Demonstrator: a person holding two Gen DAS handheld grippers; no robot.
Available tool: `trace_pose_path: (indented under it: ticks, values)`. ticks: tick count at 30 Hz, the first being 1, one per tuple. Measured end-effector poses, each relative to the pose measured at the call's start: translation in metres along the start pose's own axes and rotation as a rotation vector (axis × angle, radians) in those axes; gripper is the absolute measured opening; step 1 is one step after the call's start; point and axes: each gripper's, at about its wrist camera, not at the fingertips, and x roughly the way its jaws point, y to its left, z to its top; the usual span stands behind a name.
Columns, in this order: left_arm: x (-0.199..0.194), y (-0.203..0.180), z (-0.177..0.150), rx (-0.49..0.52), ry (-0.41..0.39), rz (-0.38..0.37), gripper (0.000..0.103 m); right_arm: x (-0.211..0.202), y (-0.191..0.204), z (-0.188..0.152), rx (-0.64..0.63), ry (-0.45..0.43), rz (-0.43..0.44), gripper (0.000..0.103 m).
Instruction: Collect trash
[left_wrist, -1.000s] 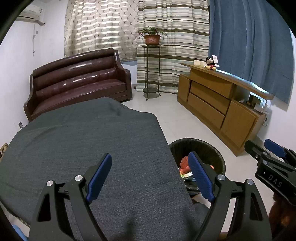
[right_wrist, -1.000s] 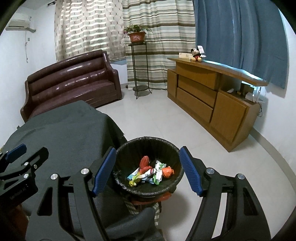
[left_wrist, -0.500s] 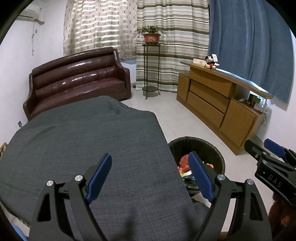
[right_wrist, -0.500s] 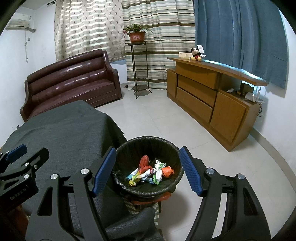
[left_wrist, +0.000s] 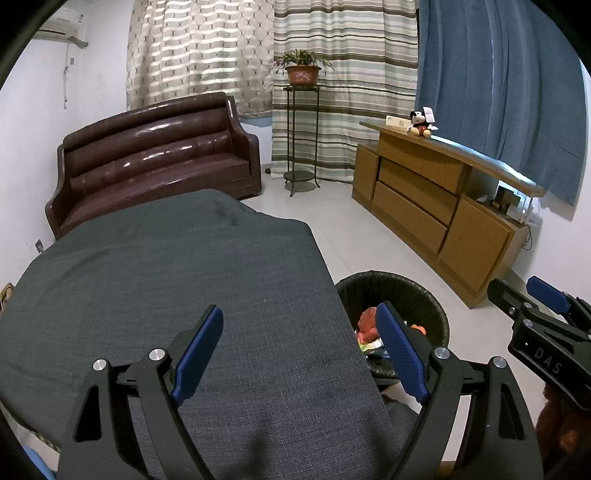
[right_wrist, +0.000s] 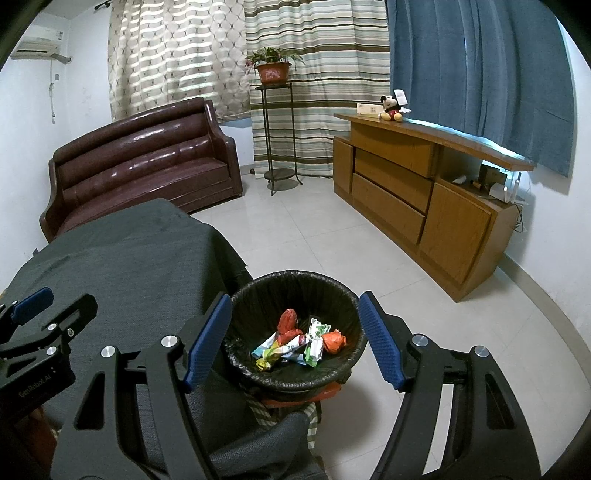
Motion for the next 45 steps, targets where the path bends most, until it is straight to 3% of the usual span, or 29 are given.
trace_pose_path:
  ticks: [45]
  values:
    - [-0.003, -0.0049, -0.0089, 0.021, -0.011, -0.02, 0.082, 0.0002, -0.0011, -0.0004, -0.001, 0.003, -0.002, 0.07]
